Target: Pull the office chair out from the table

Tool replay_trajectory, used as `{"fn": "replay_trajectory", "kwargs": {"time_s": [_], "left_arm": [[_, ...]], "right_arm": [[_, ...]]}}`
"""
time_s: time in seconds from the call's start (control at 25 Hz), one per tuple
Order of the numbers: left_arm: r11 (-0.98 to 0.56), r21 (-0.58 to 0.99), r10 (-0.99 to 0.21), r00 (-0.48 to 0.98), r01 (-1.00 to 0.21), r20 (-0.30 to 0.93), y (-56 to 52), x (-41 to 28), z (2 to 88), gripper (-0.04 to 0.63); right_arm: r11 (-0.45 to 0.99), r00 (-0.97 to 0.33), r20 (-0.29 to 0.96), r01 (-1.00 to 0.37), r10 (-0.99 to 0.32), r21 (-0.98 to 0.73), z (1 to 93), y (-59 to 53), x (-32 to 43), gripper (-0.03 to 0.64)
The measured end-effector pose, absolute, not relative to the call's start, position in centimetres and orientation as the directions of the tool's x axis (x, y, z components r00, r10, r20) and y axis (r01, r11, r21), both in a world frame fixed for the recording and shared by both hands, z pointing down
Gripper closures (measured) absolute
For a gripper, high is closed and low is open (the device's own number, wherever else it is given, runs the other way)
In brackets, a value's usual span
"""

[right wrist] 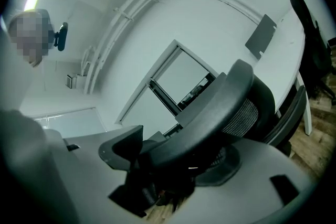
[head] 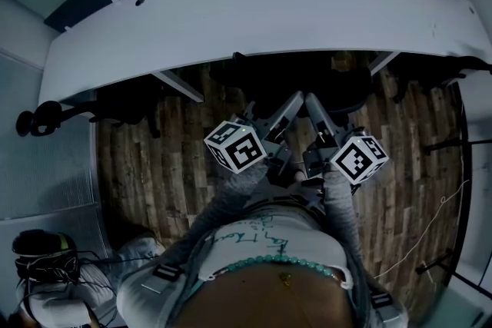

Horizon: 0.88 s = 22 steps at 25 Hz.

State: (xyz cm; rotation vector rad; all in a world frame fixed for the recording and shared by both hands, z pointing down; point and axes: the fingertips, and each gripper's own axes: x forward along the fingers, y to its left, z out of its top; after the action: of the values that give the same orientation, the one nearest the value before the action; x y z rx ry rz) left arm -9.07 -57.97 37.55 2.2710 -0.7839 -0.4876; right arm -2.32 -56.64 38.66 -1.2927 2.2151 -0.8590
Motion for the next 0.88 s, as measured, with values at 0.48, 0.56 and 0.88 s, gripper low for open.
{"fn": "replay_trajectory", "kwargs": {"time_s": [0.48,0.56,0.88], "left_arm": [[-0.553,0.743,-0.693,0.704,-0.377,-0.158,-59.2,-7.7,36.7,0.327],[-0.546,0.743,-0.700,0.698,-0.388,-0.150,-59.1,-7.8,36.8,0.328],[-0.544,0.744,-0.699,0.700,-0.388,-0.147,-58.4,-6.3,37.2,0.342]], "right_arm": [[0.345,-0.438,-0.054,-0.621,-0.898,-0.704,37.9,-57.5,-1.0,0.333],[0.344,-0.442,-0.048,-0.621,-0.896,-0.704,38.1,-57.5,-1.0,0.334],[0.357,-0.469,-0.043,-0.605,-0.882,-0.712,38.5,-57.0,0.4,0.334]]}}
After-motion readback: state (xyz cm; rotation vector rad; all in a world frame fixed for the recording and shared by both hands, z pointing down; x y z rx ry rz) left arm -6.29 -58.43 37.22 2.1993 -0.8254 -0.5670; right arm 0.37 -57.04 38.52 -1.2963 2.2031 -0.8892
